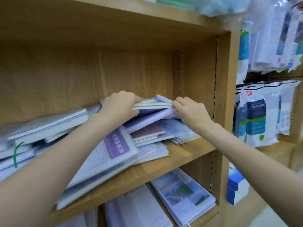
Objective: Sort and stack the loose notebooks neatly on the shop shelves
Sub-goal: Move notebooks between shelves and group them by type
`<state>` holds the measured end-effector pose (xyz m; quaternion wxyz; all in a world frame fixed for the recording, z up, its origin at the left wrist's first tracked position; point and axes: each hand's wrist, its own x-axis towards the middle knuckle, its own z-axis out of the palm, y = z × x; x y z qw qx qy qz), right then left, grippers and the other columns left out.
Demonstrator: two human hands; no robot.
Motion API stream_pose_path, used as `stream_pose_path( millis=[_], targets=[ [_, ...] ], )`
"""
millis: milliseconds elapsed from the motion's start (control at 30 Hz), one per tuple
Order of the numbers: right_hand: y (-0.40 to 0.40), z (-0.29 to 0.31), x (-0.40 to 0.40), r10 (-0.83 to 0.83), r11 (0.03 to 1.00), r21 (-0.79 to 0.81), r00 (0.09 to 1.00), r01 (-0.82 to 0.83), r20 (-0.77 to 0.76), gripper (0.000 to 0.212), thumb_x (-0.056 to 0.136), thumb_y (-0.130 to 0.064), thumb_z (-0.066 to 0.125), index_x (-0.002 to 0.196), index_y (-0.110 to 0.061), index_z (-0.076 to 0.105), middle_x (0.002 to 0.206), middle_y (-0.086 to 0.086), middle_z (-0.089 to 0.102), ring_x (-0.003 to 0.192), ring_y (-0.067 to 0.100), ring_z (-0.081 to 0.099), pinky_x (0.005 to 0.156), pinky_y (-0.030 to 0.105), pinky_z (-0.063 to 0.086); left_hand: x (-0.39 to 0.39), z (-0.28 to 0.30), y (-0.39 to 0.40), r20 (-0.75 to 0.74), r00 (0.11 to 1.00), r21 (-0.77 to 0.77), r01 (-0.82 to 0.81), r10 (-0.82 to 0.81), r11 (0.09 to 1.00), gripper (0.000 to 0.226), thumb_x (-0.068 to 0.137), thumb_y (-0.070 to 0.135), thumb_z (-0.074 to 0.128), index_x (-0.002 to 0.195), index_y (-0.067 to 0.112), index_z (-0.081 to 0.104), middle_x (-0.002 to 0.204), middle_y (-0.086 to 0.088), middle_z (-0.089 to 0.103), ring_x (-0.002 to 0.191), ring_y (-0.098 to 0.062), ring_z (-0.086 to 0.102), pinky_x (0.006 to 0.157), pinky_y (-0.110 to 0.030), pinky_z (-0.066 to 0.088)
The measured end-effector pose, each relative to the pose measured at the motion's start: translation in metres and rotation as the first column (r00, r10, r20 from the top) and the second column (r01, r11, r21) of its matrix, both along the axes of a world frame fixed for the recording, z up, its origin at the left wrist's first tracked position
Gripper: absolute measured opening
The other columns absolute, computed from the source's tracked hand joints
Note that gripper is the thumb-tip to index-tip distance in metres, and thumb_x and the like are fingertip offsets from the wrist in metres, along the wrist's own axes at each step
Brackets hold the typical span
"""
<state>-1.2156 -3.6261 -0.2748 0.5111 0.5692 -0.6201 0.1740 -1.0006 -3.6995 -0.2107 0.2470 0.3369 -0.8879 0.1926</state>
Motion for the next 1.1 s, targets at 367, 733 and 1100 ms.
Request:
stream_pose_path(
  millis=[367, 733, 1100],
  targets=[
    [0.056, -0.07, -0.013, 0.084, 0.958, 0.239, 0.952, -0.159, 0.293, 0.029, 0.068, 0.003, 0.071, 0.093, -0.005, 0.058, 0.107, 0.014, 0.056, 0.079, 0.033, 0.059, 0.05, 0.032, 0.047, 0.003, -0.043, -0.003, 0.15, 0.986, 0.146, 0.051, -0.073, 0.988, 0.051, 0.086, 0.03, 0.061, 0.135, 0.026, 0.047, 0.131, -0.004, 0.055, 0.116, -0.029, 0.043, 0.091, -0.041, 0.045],
    [0.047, -0.068, 0.012, 0.141, 0.973, 0.159, 0.977, -0.167, 0.161, 0.055, 0.05, 0.016, 0.076, 0.101, -0.003, 0.069, 0.093, 0.013, 0.072, 0.077, 0.031, 0.07, 0.046, 0.028, 0.051, 0.011, -0.043, -0.009, 0.159, 0.981, 0.201, 0.08, -0.113, 0.976, 0.055, 0.09, 0.032, 0.057, 0.141, 0.023, 0.039, 0.145, -0.003, 0.042, 0.131, -0.028, 0.039, 0.102, -0.04, 0.037],
    [0.136, -0.058, 0.0, 0.174, 0.983, -0.031, 0.976, -0.179, -0.128, 0.023, 0.083, 0.003, 0.057, 0.099, -0.005, 0.071, 0.1, 0.007, 0.071, 0.089, 0.026, 0.068, 0.077, 0.033, 0.05, 0.01, -0.055, 0.004, 0.197, 0.98, 0.148, -0.001, -0.029, 0.989, 0.05, 0.092, 0.036, 0.051, 0.141, 0.03, 0.038, 0.145, 0.001, 0.041, 0.132, -0.026, 0.035, 0.105, -0.04, 0.029]
  ],
)
